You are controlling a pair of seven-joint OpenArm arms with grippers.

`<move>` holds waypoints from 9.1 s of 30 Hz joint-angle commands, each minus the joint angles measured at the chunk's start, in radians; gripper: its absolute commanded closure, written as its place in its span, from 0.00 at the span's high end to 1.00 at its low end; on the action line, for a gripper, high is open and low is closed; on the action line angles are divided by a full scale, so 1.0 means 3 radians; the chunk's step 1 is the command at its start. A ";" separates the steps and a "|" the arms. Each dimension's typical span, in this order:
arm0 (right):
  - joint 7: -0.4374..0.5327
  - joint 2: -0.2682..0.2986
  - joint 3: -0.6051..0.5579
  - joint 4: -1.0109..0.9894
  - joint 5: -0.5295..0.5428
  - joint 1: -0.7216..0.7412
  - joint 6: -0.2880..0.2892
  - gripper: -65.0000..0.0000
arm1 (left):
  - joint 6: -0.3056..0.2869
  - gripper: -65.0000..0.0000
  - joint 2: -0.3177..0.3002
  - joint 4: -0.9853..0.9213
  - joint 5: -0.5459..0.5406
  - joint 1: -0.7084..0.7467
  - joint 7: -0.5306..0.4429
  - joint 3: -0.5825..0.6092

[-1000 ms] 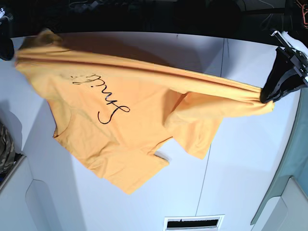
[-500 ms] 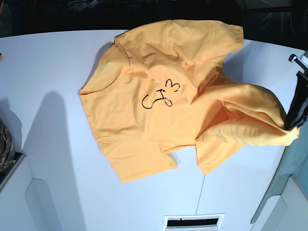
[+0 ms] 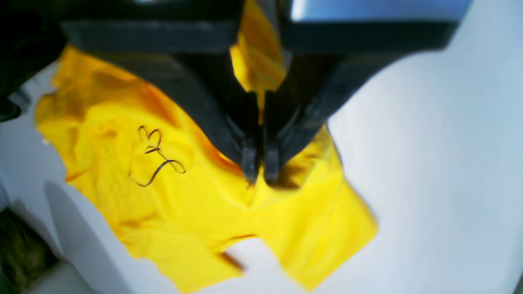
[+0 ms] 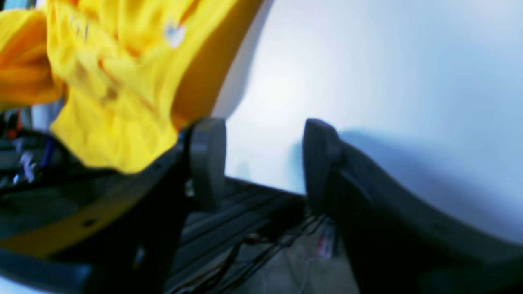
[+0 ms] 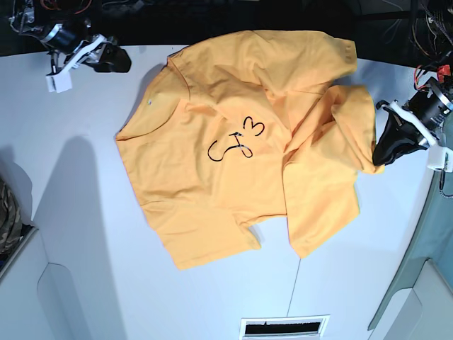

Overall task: Layout the t-shirt on the table in an organized manner, then fold the t-shirt properly
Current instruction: 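Grasp the shirt's collar corner with the right gripper and the hem with the left, then lift and swing the shirt with both grippers, then lay it down, then regrasp the shirt edges with both grippers at opposite ends, then drag the shirt end with the right gripper away from the left gripper, then grasp the shirt ends with both grippers and stretch it flat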

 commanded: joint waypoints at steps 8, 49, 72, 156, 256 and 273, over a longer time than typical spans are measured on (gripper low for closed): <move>0.0470 -0.0103 -0.0726 0.0025 -0.0587 0.0072 -0.0004 0.47 | -0.0034 0.00 -0.0056 -0.0568 -0.0079 -0.0212 -0.0095 -0.0019; 0.0031 -0.0074 0.0973 0.2406 0.0310 -0.1072 0.0074 0.00 | -0.0034 0.00 -0.0206 0.0930 -0.1301 0.0046 0.0277 -0.1067; 0.0849 0.0415 0.0491 -0.1559 -0.1186 0.3325 -0.0113 0.16 | 0.0191 0.18 -0.0165 -0.2168 0.1041 -0.2960 -0.1016 0.1345; -0.0123 0.0337 0.0231 -0.0047 -0.0211 0.1860 -0.0050 0.33 | 0.0134 0.00 -0.0802 -0.0086 0.0902 -0.0563 -0.0300 0.2113; 0.0557 -0.0093 -0.0050 -0.1036 -0.0980 0.1568 -0.0114 0.00 | -0.0034 0.53 0.0017 -0.0106 0.0242 0.0341 0.0005 0.1001; 0.0041 0.0492 0.0563 -0.0098 -0.0565 0.1395 -0.0112 0.00 | 0.0097 0.00 0.0122 -0.0463 0.0580 -0.0217 -0.0168 0.1047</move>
